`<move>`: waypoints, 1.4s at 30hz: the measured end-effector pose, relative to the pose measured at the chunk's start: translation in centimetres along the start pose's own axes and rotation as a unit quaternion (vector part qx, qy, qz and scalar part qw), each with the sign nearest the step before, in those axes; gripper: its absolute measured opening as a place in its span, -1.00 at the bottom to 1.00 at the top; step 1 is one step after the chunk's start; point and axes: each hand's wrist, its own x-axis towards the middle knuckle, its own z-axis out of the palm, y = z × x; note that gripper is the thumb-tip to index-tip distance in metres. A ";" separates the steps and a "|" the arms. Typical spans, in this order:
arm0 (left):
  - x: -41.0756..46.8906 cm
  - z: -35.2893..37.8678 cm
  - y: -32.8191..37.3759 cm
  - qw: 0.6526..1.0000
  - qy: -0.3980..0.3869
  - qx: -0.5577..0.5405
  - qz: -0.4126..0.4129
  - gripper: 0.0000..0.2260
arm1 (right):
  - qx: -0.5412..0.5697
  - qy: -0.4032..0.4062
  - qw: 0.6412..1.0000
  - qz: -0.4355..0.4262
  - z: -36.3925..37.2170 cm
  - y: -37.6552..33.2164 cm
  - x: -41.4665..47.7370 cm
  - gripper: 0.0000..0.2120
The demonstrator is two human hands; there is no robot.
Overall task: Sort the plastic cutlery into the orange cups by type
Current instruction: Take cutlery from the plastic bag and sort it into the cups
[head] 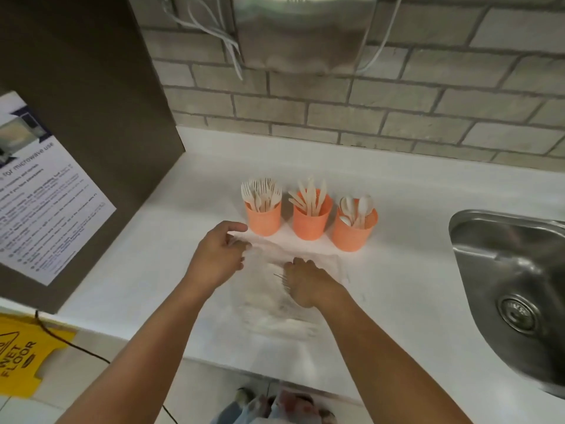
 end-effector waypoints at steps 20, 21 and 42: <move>-3.3 1.9 -0.1 0.877 -0.077 0.259 0.398 -0.69 | 0.038 0.069 0.996 -0.038 2.8 -0.9 0.8 -0.68; -3.0 2.0 -0.4 0.859 -0.101 0.331 0.377 -0.66 | 0.036 0.073 0.996 -0.036 3.0 -1.1 0.9 -0.68; -0.4 -0.6 -1.3 0.914 -0.070 0.334 0.220 -0.65 | 0.289 0.101 0.947 -0.100 -1.0 -0.3 -2.4 -0.86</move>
